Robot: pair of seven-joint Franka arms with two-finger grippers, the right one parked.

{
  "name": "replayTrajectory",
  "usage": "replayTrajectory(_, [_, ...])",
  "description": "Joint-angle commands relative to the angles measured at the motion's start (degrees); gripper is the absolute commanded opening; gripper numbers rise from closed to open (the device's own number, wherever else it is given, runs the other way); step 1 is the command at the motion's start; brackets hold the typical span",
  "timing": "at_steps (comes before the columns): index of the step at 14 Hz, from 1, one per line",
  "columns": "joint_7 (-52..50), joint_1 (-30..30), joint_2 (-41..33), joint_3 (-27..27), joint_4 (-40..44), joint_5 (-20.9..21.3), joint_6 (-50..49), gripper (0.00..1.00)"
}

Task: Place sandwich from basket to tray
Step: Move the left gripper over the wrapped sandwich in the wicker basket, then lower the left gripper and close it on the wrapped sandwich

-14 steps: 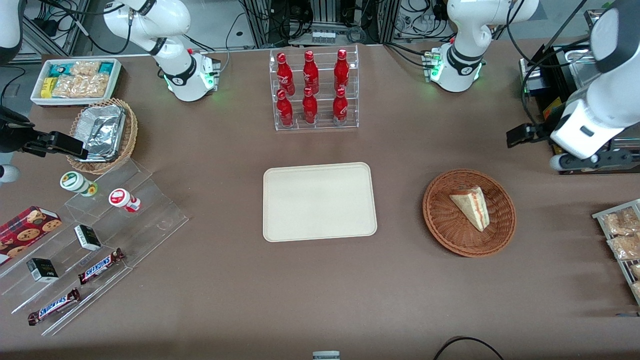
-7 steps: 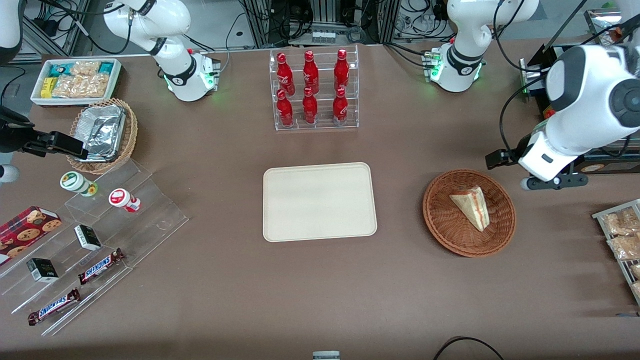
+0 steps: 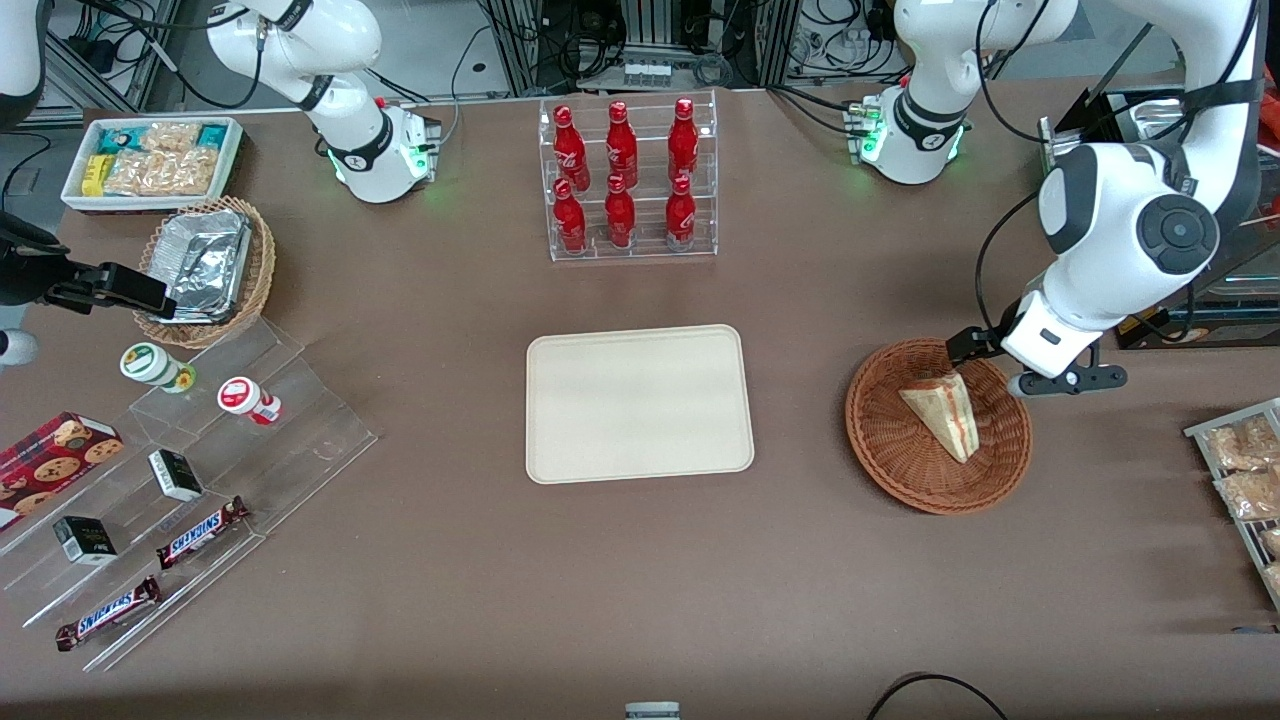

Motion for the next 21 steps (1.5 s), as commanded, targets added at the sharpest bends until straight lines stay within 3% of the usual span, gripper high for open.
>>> replayTrajectory(1, [-8.6, -0.5, 1.9, 0.4, -0.6, 0.9, 4.7, 1.00])
replayTrajectory(7, [-27.6, -1.1, 6.6, 0.3, -0.7, 0.9, 11.3, 1.00])
replayTrajectory(21, [-28.5, -1.7, 13.7, 0.3, -0.6, 0.9, 13.4, 1.00])
